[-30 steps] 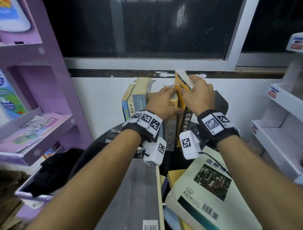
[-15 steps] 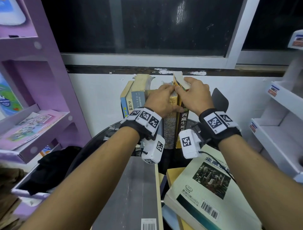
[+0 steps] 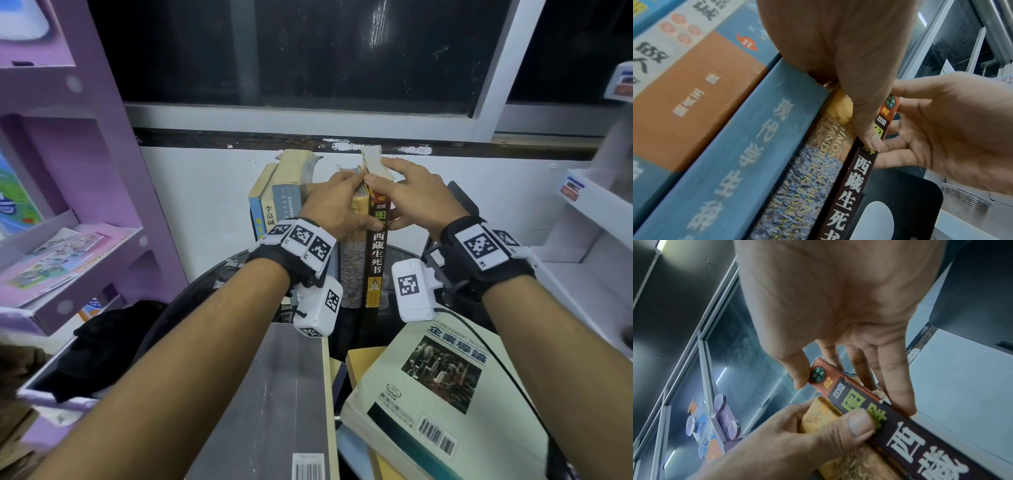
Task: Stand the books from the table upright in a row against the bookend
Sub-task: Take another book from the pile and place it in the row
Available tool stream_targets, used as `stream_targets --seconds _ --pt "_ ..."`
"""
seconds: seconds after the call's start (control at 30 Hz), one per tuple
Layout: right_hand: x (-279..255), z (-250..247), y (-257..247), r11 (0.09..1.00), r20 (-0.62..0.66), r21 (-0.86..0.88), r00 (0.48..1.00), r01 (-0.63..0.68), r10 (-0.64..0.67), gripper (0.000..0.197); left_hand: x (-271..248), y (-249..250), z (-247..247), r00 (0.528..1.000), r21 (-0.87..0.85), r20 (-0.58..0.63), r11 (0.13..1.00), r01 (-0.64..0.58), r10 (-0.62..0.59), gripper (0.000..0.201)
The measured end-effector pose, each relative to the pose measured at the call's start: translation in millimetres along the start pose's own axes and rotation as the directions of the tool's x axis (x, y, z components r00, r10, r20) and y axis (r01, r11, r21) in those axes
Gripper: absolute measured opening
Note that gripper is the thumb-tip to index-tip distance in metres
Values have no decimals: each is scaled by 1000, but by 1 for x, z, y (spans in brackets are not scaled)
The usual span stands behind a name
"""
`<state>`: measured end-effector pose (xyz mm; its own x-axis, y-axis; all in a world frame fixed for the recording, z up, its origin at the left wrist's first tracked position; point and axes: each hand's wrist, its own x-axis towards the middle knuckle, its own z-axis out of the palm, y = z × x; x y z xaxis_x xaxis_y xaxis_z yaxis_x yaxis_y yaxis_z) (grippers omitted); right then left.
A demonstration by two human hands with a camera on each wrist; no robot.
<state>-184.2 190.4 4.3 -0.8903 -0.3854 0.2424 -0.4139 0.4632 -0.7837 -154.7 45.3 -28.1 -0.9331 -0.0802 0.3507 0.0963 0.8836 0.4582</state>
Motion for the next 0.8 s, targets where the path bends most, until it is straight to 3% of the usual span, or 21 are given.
stream_targets --seconds 0.8 --pt "-10 -3 8 995 38 92 999 -32 28 54 2 0 1 1000 44 23 999 -3 2 90"
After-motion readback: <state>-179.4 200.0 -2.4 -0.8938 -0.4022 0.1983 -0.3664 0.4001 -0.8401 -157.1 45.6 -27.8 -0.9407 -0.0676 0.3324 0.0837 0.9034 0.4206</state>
